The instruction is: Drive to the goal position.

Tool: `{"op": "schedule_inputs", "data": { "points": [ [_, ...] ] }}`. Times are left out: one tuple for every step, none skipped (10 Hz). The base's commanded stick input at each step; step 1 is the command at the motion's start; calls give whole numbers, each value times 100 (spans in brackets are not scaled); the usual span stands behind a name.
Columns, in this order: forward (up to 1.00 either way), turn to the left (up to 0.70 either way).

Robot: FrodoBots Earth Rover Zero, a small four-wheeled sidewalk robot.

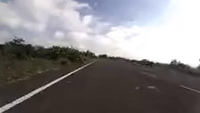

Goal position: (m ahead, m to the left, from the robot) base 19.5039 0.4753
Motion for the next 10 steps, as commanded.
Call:
{"op": "schedule_inputs", "data": {
  "points": [
    [100,0],
    [100,0],
    [100,0],
    [100,0],
    [100,0],
    [100,0],
    [100,0],
    [100,0],
    [100,0],
    [100,0]
  ]
}}
